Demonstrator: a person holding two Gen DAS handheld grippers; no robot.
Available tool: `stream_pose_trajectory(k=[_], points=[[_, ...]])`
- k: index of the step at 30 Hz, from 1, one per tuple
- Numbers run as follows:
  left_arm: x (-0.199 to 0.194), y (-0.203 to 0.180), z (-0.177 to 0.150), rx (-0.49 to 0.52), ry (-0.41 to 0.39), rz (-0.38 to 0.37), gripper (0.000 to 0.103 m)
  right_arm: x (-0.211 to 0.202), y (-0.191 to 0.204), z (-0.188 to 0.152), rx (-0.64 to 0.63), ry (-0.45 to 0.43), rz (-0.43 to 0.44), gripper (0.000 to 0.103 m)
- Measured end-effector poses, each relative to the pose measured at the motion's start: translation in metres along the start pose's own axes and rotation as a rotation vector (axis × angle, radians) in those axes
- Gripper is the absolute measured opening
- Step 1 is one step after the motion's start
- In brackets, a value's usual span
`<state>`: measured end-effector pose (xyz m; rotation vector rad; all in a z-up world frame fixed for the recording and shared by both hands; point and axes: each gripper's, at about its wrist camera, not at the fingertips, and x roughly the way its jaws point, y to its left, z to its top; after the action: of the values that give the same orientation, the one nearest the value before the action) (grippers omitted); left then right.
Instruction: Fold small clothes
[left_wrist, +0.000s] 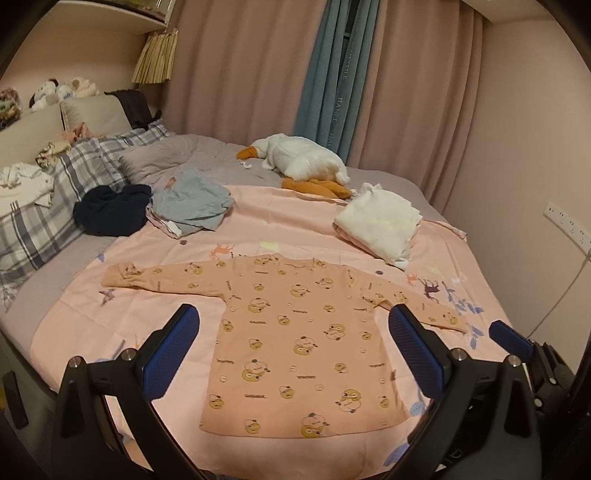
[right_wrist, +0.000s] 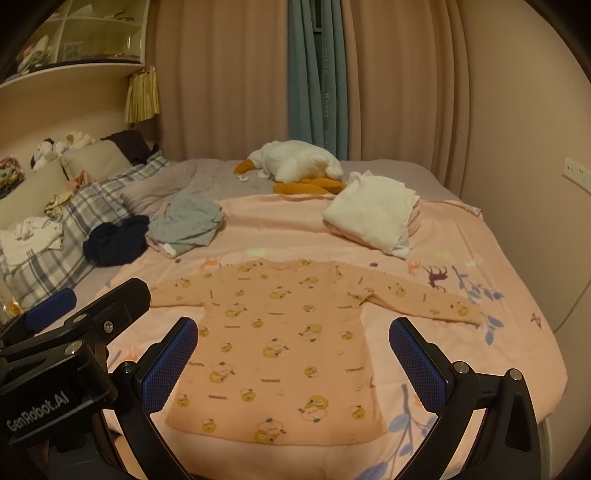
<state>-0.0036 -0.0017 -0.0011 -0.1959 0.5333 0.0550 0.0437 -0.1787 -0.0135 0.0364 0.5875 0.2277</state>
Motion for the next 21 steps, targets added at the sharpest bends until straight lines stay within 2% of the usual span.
stream_pose_trajectory(k=[5, 10, 21], points=[[-0.005, 0.002, -0.001, 0.016, -0.026, 0.071, 0.103, -0.001, 0.001, -0.001, 0.002, 0.0, 0.002, 0.103], [-0.01, 0.004, -0.002, 0.025, -0.037, 0.073, 0.103, -0.003, -0.002, -0.003, 0.02, 0.001, 0.024, 0.103], [-0.013, 0.0, -0.007, 0.019, -0.054, 0.096, 0.103, -0.008, -0.001, -0.008, 0.047, -0.018, 0.013, 0.103]])
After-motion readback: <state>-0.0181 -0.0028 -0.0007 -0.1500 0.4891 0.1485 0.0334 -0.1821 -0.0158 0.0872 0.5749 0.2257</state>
